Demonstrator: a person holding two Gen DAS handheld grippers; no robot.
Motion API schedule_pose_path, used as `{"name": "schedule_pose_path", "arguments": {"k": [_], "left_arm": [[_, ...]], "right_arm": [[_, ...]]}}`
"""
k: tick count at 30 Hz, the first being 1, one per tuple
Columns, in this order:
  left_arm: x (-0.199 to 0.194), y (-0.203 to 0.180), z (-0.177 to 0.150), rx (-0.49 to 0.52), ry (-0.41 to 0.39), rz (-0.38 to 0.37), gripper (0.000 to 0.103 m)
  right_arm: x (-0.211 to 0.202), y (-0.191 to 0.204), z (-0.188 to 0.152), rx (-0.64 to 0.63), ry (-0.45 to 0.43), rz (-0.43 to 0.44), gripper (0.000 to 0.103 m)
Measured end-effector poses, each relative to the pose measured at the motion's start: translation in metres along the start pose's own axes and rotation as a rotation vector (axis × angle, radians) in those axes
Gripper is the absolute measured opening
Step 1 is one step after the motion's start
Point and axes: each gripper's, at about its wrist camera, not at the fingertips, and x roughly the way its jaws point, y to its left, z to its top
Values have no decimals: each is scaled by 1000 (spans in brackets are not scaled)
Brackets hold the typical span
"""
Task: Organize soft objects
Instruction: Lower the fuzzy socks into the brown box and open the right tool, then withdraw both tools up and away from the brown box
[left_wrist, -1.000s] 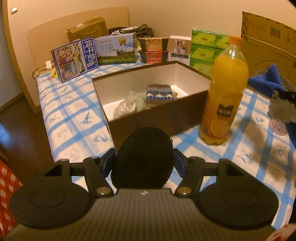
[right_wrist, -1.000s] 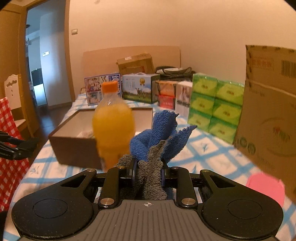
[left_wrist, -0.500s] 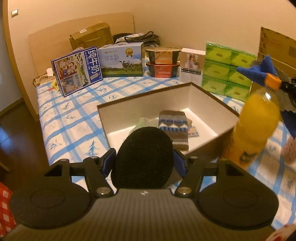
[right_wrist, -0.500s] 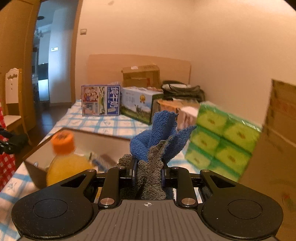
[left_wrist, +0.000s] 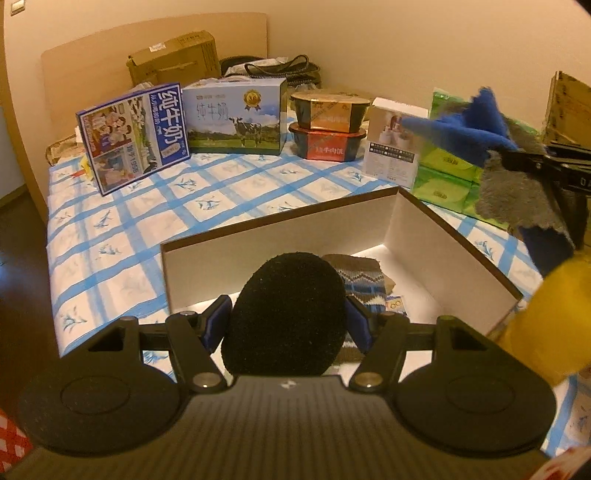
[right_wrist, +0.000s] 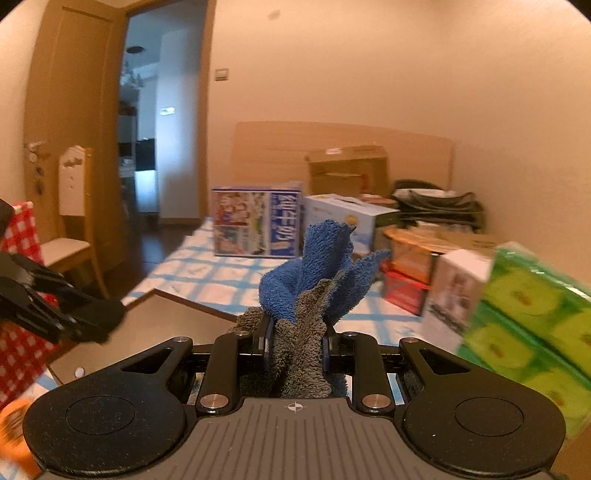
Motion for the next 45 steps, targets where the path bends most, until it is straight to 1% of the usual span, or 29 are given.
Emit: {"name": "schedule_pose_path", "arguments": {"k": [8,10,13,14,15,16,17,18,20,23,26,30,32,40,45], "left_arm": [[40,2,6,2,23,0,63],[47,4,5,4,29,1,63],[55,7,3,5,40,3,63],[57,8,2,5,43,3,63],[59,8,1,4,45,2,63],[61,8,0,5,47,0,63],[63,8,0,5,48,-2,63],[64,8,-1,5,51,-4,63],[67,6,-3,6,56,-11,63],[70,4,-5,9,62,-21,63],[72,0,-6,14,71,-30,63],[75,-6,-7,29,80,-40,63],[77,-10,-8,38,85,-42,63],[86,-19,-6,58,100,-39,65],[90,-21,-4,63,103,-13,73]], "right_arm": [[57,-15,-1,81,-14,127,24],[68,-16,-2,82,3,171,24],[85,-20,-6,114,65,251,25],[88,-21,-8,127,72,262,27],[91,-24,-10,149,82,289,37],[94,-28,-11,183,99,320,45],[96,-31,-13,216,110,338,64],[96,-35,-15,255,113,341,72],[96,-39,-17,293,118,343,72],[95,-42,-17,289,124,321,72],[97,-42,-22,265,179,295,72],[102,-35,-35,197,272,252,72],[104,-34,-38,179,294,245,72],[106,-31,-46,141,337,230,72],[106,-31,-45,145,338,229,72]]}}
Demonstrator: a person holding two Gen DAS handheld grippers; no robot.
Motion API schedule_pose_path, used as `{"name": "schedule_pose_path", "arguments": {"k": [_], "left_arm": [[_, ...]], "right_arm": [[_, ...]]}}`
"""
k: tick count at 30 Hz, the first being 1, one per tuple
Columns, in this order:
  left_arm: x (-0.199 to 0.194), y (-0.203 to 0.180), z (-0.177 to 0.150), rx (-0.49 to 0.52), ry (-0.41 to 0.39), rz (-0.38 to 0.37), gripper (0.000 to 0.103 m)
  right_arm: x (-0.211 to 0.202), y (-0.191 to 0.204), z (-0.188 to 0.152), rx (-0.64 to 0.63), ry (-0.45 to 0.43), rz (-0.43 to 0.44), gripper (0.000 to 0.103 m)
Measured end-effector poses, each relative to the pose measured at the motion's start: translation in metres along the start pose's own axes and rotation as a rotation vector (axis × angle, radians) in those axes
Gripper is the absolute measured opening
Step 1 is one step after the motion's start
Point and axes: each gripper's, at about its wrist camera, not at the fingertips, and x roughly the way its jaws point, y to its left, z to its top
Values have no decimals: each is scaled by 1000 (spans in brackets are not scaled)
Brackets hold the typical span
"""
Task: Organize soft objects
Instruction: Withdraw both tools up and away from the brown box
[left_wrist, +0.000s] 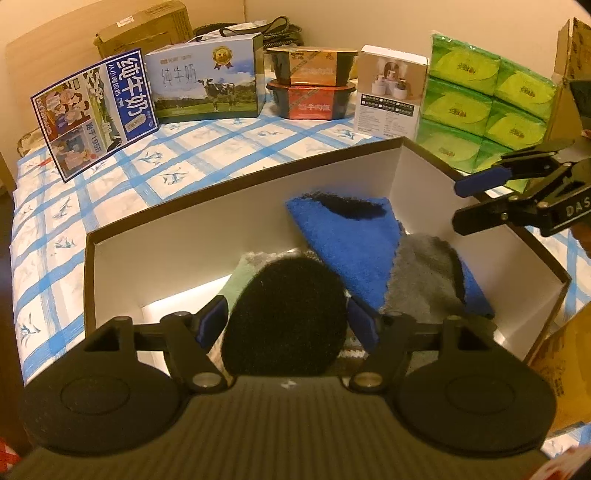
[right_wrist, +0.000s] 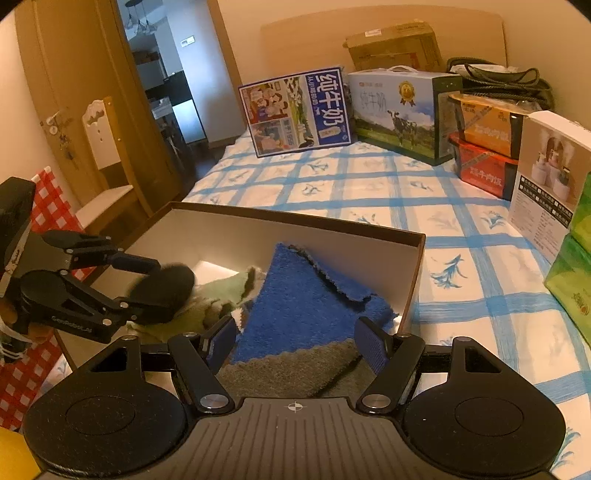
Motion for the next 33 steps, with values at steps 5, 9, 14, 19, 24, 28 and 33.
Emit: {"name": "schedule_pose_path", "arguments": {"k": [5,9,14,19,24,28,33], "left_arm": [[2,2,-3,6,18,23,74],[3,5,-6,-1,28,29,74],[1,7,-8,-9,30,30,74],[-4,7,-9,-10,27,32,74],[-14,5,-8,-8,19,29,74],[-25,3,-8,-4,8,27,74],[-42,2,-8,-8,-5,22,73]], "right_arm": [[-1,1,-1,-17,14,-9,72],[-1,1,-2,-19,22,-12,72],[-2,1,-2,-15,17,-16,72],[-9,-1,-4,-2,4,-27,72],[-21,2,-5,6,-13,-40,72],[-36,2,-5,16,-29,-65,72],[-58,7,-7,29,-52,-97,72]]}}
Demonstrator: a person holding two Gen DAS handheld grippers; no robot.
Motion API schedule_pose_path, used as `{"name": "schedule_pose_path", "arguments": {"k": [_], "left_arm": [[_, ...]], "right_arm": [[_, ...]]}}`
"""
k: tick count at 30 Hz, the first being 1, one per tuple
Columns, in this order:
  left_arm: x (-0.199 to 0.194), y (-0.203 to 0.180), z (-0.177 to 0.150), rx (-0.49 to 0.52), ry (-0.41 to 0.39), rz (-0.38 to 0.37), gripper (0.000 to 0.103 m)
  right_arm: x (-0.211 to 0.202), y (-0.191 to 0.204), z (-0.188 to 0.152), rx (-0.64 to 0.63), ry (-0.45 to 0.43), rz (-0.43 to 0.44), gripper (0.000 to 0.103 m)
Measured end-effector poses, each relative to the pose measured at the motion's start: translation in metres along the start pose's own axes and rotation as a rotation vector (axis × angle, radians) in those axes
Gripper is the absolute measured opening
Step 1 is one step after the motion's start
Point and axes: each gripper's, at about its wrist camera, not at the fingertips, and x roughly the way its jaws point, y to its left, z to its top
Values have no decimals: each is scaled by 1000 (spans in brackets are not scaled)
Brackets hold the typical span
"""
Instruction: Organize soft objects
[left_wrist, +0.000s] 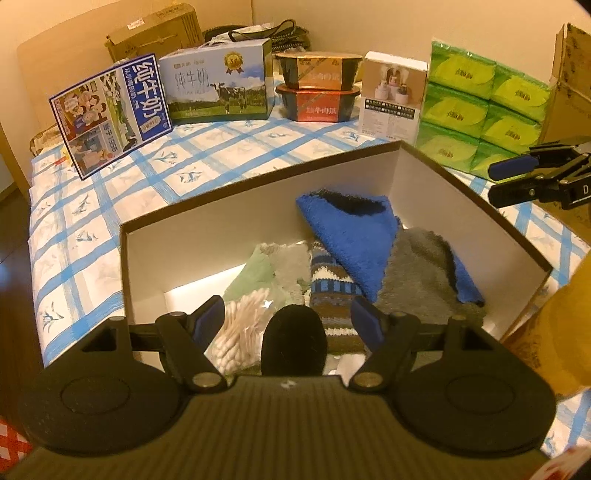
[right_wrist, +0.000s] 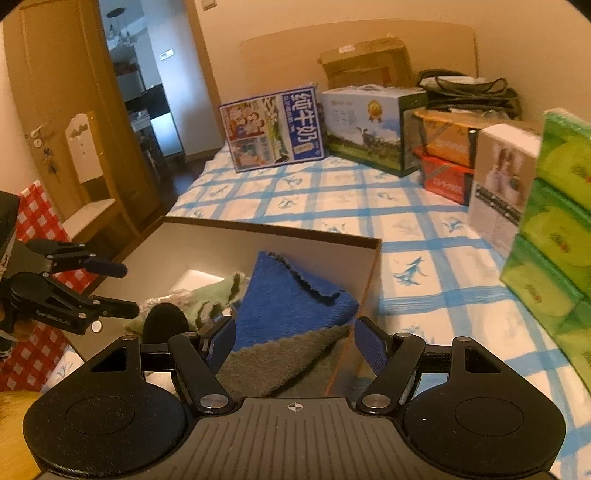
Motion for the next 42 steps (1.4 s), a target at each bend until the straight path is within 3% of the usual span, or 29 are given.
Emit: {"name": "schedule_pose_path", "arguments": {"k": [13,23,31,42], "left_arm": [[-73,4,-20,-14,-56,11,74],[-134,7,-49,-70,-95,-12,76],[-177,-5,-78,-66,-131,-22,77],[-222,-44,-125,-17,-174,-20,77]], "right_arm": [[-90,28,-20,148,-217,-233,72],[-159,68,-61,289,-330,-328,72],[-194,113,-104,326,-348,-342,72],[-211,200,-153,379,-346,-383,73]]}}
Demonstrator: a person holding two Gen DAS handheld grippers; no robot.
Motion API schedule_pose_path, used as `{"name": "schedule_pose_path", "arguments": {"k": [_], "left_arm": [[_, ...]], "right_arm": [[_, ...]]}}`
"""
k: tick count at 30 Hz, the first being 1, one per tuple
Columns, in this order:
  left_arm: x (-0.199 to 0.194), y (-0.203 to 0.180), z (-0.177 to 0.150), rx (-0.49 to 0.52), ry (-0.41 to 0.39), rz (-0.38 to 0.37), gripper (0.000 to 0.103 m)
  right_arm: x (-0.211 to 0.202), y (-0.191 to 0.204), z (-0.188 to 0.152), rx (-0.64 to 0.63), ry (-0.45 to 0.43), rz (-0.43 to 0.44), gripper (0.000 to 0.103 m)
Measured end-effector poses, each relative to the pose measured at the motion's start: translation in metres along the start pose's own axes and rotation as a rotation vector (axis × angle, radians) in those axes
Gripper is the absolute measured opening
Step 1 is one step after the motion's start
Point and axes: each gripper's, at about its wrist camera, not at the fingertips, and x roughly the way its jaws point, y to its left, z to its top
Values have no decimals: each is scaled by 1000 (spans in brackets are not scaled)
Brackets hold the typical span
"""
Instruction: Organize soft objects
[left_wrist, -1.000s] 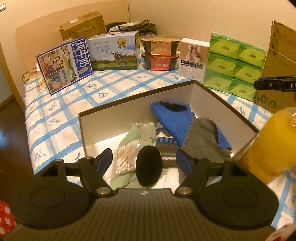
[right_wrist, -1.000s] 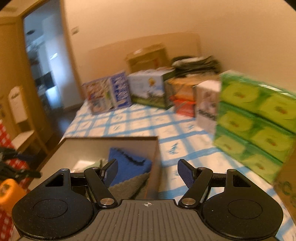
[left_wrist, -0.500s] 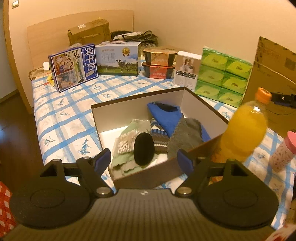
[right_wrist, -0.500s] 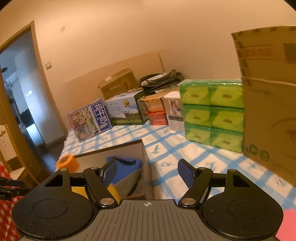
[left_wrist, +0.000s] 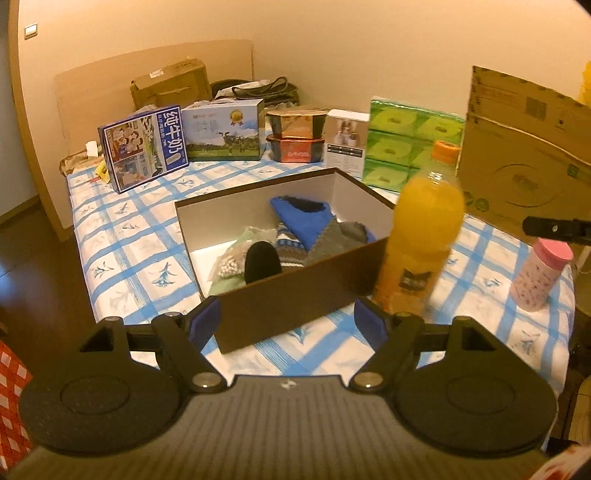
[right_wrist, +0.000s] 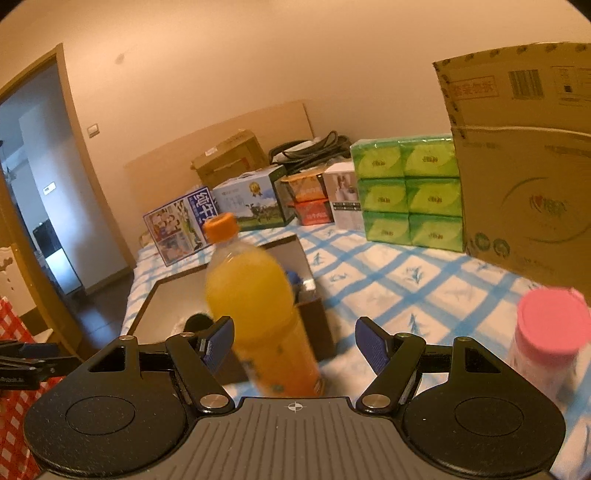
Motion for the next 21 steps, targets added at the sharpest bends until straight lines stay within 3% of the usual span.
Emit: {"name": "schedule_pose_path", "arguments": {"k": [11,16,21], "left_arm": [[-32,-29,-37,-12,40,-33,77],[-51,-45,-58,10,47,-4,77],[-75,-55,-79,-18,61,-6,77]], "right_arm": [[-49,54,-57,-49,51,-11,74],[-65,73,-81,-76,92,-72,74],[-86,83,-103,-77,104,-78,74]]}}
